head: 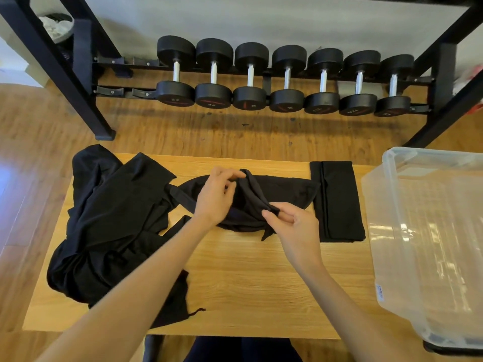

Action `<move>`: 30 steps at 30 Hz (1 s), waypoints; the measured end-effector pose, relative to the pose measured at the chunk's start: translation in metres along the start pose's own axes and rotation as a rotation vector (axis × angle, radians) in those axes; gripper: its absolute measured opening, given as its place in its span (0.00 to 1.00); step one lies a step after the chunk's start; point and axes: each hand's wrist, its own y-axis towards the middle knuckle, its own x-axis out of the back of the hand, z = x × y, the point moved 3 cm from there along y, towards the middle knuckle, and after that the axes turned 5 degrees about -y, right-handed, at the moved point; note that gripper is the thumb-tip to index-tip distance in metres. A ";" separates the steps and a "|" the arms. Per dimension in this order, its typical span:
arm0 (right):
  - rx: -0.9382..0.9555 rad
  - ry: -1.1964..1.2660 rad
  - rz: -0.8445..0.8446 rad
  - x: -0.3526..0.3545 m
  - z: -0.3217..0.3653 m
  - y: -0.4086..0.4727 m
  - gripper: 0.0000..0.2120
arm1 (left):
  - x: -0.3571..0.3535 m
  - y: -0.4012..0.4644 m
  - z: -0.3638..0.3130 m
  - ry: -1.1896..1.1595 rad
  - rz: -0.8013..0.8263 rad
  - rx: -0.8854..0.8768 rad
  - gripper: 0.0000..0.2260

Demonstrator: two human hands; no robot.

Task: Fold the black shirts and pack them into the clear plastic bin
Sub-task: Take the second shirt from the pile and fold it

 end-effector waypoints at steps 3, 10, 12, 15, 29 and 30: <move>0.016 -0.001 0.008 0.003 0.000 -0.002 0.10 | -0.002 0.030 0.000 0.247 0.154 -0.150 0.14; 0.023 0.073 0.015 0.015 -0.004 -0.004 0.10 | -0.013 0.060 -0.008 0.627 0.377 -0.297 0.13; 0.022 0.079 0.003 0.019 -0.005 -0.003 0.11 | -0.015 0.063 -0.009 0.677 0.384 -0.312 0.10; 0.020 0.076 -0.018 0.024 -0.008 -0.002 0.11 | -0.012 0.066 -0.012 0.687 0.347 -0.322 0.08; 0.022 0.097 -0.046 0.036 -0.014 -0.001 0.12 | -0.013 0.069 0.000 0.676 0.414 -0.345 0.13; 0.019 0.095 -0.054 0.038 -0.015 0.000 0.12 | -0.010 0.069 0.001 0.670 0.406 -0.322 0.11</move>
